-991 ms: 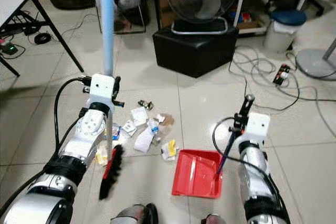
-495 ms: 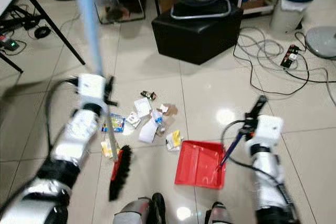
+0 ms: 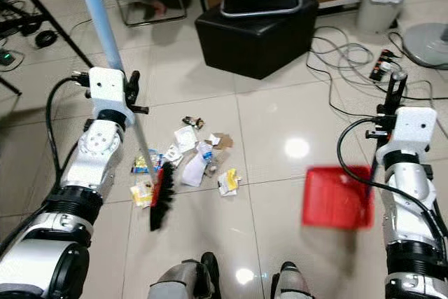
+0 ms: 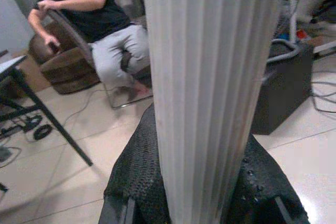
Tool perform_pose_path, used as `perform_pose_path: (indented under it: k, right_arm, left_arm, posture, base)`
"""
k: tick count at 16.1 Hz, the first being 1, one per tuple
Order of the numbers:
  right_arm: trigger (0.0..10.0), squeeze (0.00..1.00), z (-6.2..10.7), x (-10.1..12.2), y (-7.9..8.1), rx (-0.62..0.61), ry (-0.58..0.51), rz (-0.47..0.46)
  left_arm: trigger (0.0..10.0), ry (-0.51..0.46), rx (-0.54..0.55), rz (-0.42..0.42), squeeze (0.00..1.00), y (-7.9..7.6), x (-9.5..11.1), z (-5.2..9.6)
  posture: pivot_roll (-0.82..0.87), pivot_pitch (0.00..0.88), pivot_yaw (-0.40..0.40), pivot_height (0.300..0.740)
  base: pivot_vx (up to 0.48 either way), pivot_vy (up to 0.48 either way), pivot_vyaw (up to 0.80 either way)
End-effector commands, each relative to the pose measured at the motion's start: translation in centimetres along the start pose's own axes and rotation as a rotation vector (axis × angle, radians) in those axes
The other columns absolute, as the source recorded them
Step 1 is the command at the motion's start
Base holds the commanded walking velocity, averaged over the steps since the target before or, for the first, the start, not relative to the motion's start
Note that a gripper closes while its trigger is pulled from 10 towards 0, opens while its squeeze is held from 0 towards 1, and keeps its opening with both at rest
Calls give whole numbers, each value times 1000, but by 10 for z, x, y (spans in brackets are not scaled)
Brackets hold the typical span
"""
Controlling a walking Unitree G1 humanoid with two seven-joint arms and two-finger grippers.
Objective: Sweep floor
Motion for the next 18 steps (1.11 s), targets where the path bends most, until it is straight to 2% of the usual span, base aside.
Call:
perform_pose_path:
  k: [1,4,8,14,18]
  right_arm:
    - [10000,0,0,-3,9,39,3,-16]
    - [10000,0,-3,-6,17,80,5,6]
    - [10000,0,-11,-2,24,124,-15,38]
    - [10000,0,-15,-2,27,165,-13,57]
    - [10000,0,-18,3,26,181,-27,84]
  left_arm:
    - [10000,-2,40,-11,0,9,-1,0]
    - [10000,5,34,-10,0,4,-4,2]
    - [10000,8,3,-13,0,-11,-7,6]
    - [10000,-58,41,-46,0,1,12,-6]
    - [10000,-110,85,-40,0,11,31,-16]
  posture:
    - [-36,194,142,740]
    - [-35,210,141,740]
    - [-29,237,140,740]
    - [-10,275,144,740]
    - [-2,301,147,740]
  base:
    - [0,0,0]
    - [0,0,0]
    - [0,0,0]
    - [0,0,0]
    - [0,0,0]
Point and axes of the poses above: a point about 5 cm out from each wrist's last joint towards the gripper, its own z axis pointing back from the gripper into the wrist, its own x axis along the axis of the wrist's last joint, y = z × x, the point moved 1 cm from there along -z, pointing out of the wrist towards the gripper, and after that the axes turned 15 degrees about -z, right-handed, at the moved point
